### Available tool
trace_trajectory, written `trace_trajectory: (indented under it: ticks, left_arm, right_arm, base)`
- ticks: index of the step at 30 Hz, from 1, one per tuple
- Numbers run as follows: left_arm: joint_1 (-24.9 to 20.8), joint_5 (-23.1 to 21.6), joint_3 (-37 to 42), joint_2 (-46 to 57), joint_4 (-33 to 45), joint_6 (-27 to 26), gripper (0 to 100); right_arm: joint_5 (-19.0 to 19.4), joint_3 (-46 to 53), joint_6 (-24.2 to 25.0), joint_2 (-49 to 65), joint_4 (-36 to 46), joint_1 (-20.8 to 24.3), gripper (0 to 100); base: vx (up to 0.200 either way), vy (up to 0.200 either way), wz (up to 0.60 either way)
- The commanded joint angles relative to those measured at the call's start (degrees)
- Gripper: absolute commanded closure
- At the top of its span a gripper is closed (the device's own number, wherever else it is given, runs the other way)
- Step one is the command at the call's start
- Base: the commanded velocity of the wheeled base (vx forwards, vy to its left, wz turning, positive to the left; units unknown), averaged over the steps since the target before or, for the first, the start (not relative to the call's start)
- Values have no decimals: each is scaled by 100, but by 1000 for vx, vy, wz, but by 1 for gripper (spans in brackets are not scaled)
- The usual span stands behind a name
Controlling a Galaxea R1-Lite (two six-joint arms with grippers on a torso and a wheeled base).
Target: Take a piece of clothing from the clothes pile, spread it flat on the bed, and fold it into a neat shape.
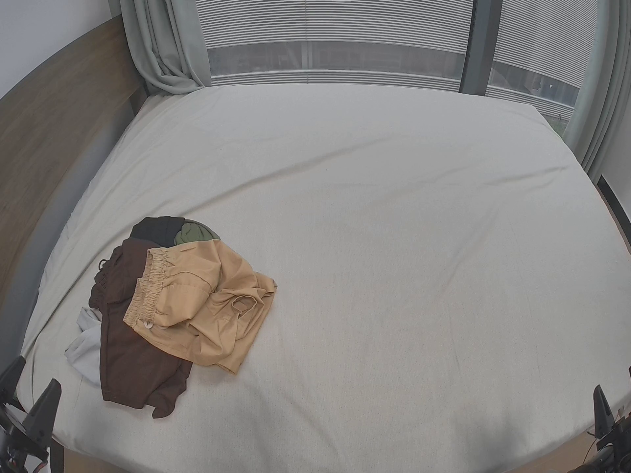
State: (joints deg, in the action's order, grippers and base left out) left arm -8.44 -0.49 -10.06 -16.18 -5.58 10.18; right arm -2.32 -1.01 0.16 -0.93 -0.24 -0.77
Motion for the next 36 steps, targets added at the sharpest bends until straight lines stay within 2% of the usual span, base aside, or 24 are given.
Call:
trace_trajectory:
  ticks: [1, 6, 7, 16, 24, 27, 31, 36]
  left_arm:
    - [-220, -232, -568, -1520, -101, 494, 0]
    - [-185, -523, -831, -2364, -321, 494, 0]
    - [-167, -602, -963, -2865, -514, 503, 0]
    - [-141, -804, -1279, -4438, -1657, 547, 0]
    - [-106, -918, -1587, -5484, -2272, 547, 0]
    - [35, -971, -1701, -5721, -2421, 547, 0]
    - [228, -1410, -1710, -6082, -2518, 547, 0]
    - [422, -1630, -1719, -6424, -2553, 538, 0]
  right_arm:
    - [-6, 101, 2, 93, -2, -2, 0]
    - [-6, 101, 11, 93, -2, -2, 0]
    - [-6, 101, 11, 93, -2, -2, 0]
    - [-6, 101, 19, 93, -2, -2, 0]
    - [-14, 101, 19, 93, -2, -2, 0]
    - [-6, 101, 28, 93, -2, -2, 0]
    - [-14, 101, 28, 93, -2, -2, 0]
    - [-14, 101, 46, 93, -2, -2, 0]
  base:
    - [0, 0, 0]
    - [0, 0, 0]
    - [0, 0, 0]
    - [0, 0, 0]
    - [0, 0, 0]
    - [0, 0, 0]
    - [0, 0, 0]
    - [0, 0, 0]
